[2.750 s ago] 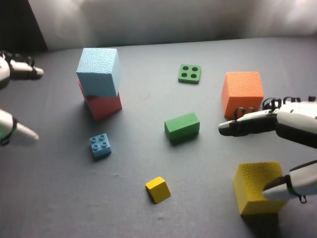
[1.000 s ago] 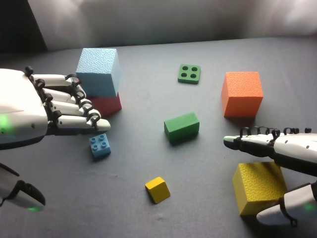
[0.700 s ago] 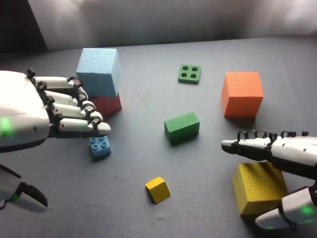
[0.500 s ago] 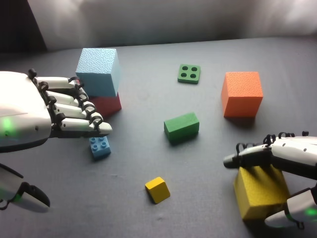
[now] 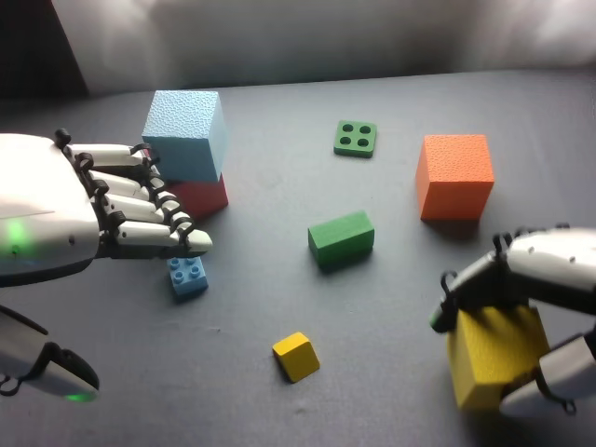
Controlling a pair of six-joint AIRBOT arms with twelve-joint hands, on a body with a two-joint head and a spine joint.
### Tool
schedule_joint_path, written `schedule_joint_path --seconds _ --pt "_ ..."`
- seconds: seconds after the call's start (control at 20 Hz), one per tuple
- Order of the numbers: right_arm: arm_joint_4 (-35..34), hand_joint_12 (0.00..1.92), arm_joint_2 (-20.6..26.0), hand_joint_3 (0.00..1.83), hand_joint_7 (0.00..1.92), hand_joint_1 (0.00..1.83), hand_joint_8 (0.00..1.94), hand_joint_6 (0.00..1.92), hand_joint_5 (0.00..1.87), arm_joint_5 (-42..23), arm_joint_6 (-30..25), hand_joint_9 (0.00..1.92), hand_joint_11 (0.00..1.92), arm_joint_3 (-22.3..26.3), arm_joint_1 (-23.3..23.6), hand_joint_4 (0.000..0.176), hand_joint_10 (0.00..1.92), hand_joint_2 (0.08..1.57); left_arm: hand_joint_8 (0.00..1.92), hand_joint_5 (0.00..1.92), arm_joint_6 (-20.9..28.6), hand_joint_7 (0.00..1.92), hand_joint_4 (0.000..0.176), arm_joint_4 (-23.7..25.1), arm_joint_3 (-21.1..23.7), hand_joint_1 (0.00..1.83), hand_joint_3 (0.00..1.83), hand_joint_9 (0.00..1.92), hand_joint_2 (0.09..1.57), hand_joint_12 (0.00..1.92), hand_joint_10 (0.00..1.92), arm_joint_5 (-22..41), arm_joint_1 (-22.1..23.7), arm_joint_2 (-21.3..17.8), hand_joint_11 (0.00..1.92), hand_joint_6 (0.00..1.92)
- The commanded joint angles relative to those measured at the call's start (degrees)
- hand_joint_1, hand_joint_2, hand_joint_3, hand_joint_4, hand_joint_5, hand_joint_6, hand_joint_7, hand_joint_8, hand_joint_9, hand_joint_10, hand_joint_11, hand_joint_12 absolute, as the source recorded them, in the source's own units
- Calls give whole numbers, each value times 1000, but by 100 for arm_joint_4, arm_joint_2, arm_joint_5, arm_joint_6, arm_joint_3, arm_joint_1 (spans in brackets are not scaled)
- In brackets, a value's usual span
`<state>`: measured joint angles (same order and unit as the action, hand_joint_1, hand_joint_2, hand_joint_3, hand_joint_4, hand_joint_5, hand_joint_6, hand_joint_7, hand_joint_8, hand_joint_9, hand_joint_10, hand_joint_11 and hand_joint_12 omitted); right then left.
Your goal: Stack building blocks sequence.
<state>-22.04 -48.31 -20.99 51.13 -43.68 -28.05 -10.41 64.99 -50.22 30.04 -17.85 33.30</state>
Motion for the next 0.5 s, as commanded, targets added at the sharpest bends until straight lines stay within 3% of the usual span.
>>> schedule_joint_path --seconds 0.0,0.1,0.2,0.3,0.45 --pt "174 1086 65 0 1165 1395 661 658 1081 -469 -40 1037 773 9 123 0 1052 1048 2 242 -12 335 0 -239 -1 466 2 326 960 751 5 275 79 -70 0 1" --pt "457 1101 132 1 1152 1395 712 624 1087 -443 -32 1019 756 8 438 0 1070 1051 4 251 -12 340 0 -250 0 482 2 329 963 704 5 274 86 -70 0 8" --pt "524 1062 185 0 1159 1396 690 656 1072 -332 310 1038 782 0 876 0 1044 1050 4 256 -12 342 0 -261 -3 471 0 332 958 707 6 274 89 -70 0 9" --pt "524 1130 176 0 1163 1394 667 718 1051 104 798 1011 751 -70 1467 0 1080 1056 1 262 -12 338 0 -261 -10 483 0 326 957 704 3 274 90 -70 0 6" --pt "524 1169 82 1 1145 1392 725 714 1034 713 1083 984 736 -292 2083 0 1125 1065 0 249 -13 316 0 -257 -18 462 1 313 961 701 0 274 90 -70 0 0"
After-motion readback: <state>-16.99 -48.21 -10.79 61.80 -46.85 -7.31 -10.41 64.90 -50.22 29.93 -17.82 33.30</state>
